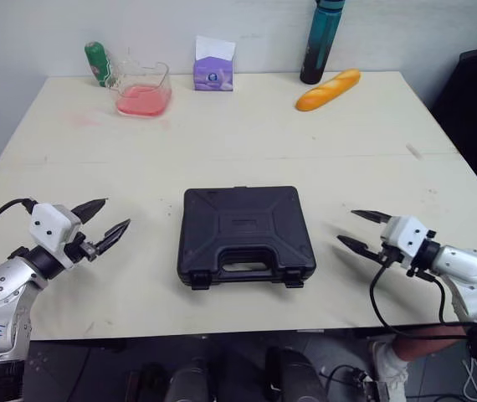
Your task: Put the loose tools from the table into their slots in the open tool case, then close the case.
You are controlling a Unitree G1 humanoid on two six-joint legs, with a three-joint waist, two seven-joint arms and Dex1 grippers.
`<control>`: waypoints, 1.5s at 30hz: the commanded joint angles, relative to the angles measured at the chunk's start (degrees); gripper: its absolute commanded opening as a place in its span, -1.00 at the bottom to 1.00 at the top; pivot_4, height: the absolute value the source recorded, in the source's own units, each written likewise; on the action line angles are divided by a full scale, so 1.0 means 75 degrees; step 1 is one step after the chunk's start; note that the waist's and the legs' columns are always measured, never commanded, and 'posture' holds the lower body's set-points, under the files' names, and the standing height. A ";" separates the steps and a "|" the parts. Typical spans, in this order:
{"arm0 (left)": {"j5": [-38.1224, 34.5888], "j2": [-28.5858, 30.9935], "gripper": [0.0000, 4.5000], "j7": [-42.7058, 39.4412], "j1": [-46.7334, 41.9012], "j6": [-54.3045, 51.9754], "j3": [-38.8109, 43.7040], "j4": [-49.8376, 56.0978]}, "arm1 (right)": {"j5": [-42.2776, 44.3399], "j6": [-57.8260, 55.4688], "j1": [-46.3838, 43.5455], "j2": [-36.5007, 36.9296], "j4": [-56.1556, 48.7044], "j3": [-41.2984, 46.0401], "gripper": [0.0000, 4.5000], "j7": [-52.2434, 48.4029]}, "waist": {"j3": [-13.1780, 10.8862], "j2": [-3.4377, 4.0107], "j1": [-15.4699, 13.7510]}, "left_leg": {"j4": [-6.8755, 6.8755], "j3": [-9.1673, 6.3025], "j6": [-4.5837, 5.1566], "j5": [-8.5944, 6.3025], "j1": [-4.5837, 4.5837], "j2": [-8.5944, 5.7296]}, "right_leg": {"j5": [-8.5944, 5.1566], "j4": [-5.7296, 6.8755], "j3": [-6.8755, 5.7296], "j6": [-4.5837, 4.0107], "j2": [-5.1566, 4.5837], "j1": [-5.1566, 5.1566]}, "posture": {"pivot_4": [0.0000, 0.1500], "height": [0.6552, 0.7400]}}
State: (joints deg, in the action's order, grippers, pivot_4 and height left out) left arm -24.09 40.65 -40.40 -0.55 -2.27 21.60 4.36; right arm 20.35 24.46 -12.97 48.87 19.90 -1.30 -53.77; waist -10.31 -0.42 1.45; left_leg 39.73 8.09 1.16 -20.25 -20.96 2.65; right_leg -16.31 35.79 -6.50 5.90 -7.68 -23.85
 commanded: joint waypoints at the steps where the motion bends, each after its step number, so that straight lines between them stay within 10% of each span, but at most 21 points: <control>1: -0.0387 0.0130 0.44 -0.0207 0.0332 -0.0406 0.0377 0.0524 | 0.0492 -0.0702 0.0486 0.0173 -0.0857 0.0651 0.41 -0.0239 | 0.0000 0.0000 0.0001 | 0.0000 0.0000 -0.0002 -0.0002 -0.0002 0.0004 | -0.0001 -0.0004 -0.0004 -0.0002 0.0004 -0.0001 | 1.00 1.00; 6: -0.0512 0.0084 0.44 -0.0419 0.0358 -0.0648 0.0327 0.0615 | 0.0723 -0.1475 0.0939 -0.0015 -0.1666 0.0896 0.41 -0.0484 | 0.0000 0.0000 0.0014 | 0.0000 0.0015 -0.0004 -0.0004 0.0010 0.0006 | -0.0002 -0.0007 -0.0009 -0.0005 0.0013 -0.0002 | 1.00 1.00; 13: -0.0479 0.0019 -0.74 -0.0649 -0.0419 -0.1004 -0.0241 0.0459 | 0.0783 -0.1966 0.1570 -0.0208 -0.2543 0.0981 -1.00 -0.0816 | 0.0000 0.0000 -0.0145 | -0.0001 0.0022 -0.0002 -0.0011 0.0015 0.0001 | -0.0002 -0.0009 -0.0005 -0.0006 0.0014 0.0000 | 1.00 1.00; 25: 0.0117 -0.0011 -0.98 -0.0920 -0.2167 -0.1471 -0.1412 -0.0686 | 0.0879 -0.2834 0.2480 0.0020 -0.3937 0.0653 -1.00 -0.1759 | 0.0000 0.0000 -0.0256 | 0.0007 0.0028 0.0002 -0.0013 0.0023 -0.0007 | -0.0002 -0.0021 -0.0001 -0.0006 0.0019 0.0003 | 1.00 1.00; 35: 0.1755 -0.1413 -0.98 -0.0648 -0.5879 -0.0869 -0.2871 -0.5413 | 0.0077 -0.3402 0.2547 -0.0508 -0.4410 0.0094 -1.00 -0.1092 | 0.0002 -0.0009 -0.0356 | 0.0033 0.0036 0.0017 -0.0028 0.0013 -0.0049 | 0.0003 -0.0005 -0.0007 0.0003 0.0031 0.0013 | 1.00 1.00; 45: 0.2318 -0.2105 -0.98 -0.0920 -0.7018 0.0172 -0.3018 -0.7726 | -0.0316 -0.3781 0.2416 -0.1036 -0.4530 -0.0292 -1.00 -0.0553 | -0.0003 -0.0023 -0.0294 | 0.0049 0.0035 0.0021 -0.0022 -0.0023 -0.0055 | 0.0008 -0.0015 -0.0034 0.0012 0.0030 0.0007 | 1.00 1.00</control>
State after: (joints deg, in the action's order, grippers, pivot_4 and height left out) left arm -7.09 24.91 -46.55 -51.67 -2.48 -1.20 -52.88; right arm 18.89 -4.14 5.17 41.53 -13.31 -3.43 -58.44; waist -10.33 -0.59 -0.75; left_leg 40.09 8.34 1.32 -20.42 -21.11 2.23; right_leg -16.25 35.69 -6.74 5.99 -7.46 -23.79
